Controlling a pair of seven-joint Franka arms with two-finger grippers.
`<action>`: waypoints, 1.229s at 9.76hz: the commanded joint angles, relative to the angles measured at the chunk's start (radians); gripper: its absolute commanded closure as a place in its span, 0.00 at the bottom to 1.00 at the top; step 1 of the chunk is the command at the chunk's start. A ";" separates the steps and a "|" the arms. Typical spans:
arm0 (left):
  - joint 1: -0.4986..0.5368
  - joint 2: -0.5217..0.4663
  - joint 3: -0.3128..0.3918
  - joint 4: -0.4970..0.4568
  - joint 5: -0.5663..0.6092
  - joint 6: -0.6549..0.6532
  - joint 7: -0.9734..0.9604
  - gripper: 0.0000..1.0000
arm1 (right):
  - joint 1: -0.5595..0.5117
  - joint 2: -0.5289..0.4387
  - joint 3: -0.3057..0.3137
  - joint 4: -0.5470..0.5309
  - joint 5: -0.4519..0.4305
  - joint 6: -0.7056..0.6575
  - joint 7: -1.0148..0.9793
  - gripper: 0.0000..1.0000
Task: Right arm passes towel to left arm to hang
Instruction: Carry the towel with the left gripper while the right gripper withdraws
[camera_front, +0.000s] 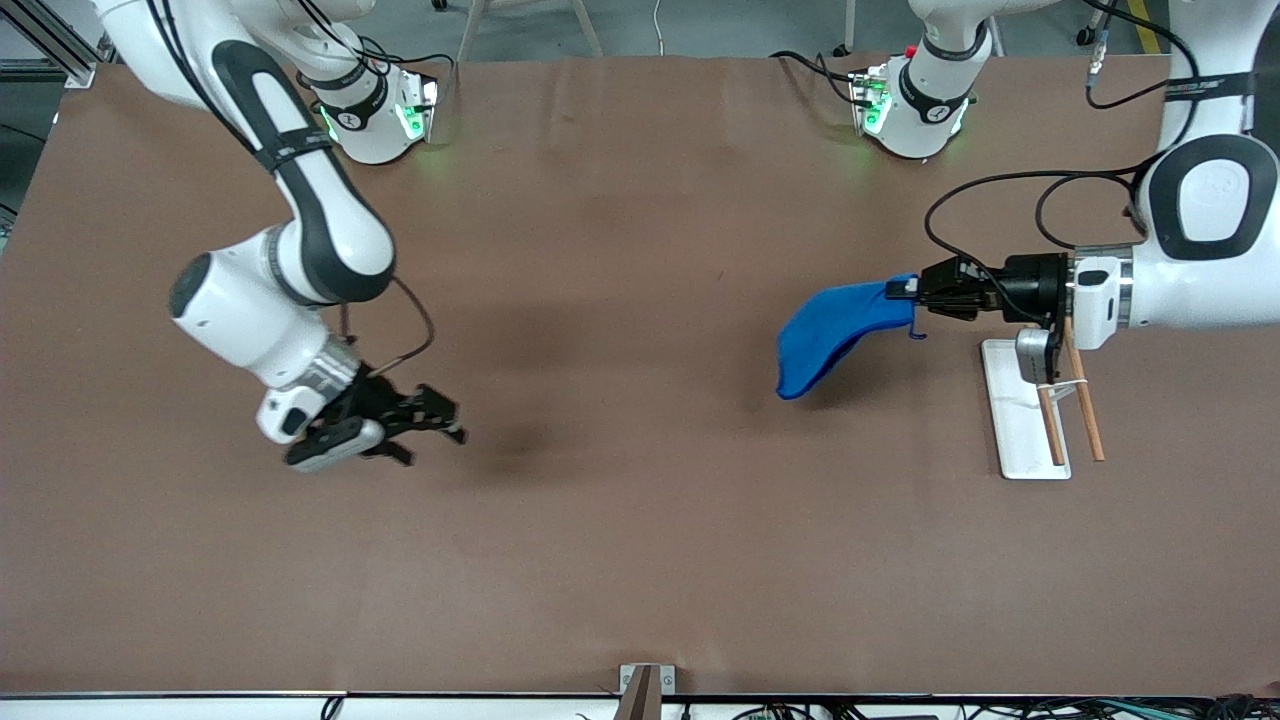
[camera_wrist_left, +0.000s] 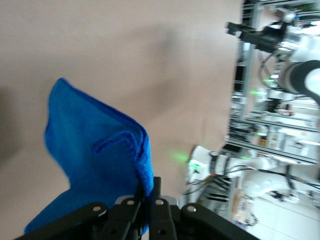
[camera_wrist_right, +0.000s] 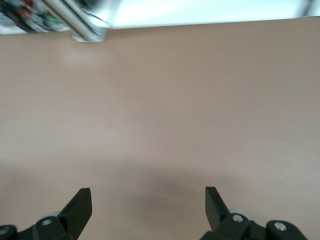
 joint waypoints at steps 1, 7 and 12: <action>-0.010 0.048 0.000 0.070 0.162 0.019 -0.050 1.00 | 0.005 -0.070 -0.125 -0.024 -0.169 -0.145 0.012 0.00; -0.009 0.126 0.001 0.236 0.629 0.017 -0.265 1.00 | -0.059 -0.248 -0.170 0.097 -0.613 -0.512 0.493 0.00; 0.090 0.205 0.011 0.279 0.887 0.020 -0.237 1.00 | -0.094 -0.279 -0.214 0.458 -0.588 -0.986 0.515 0.00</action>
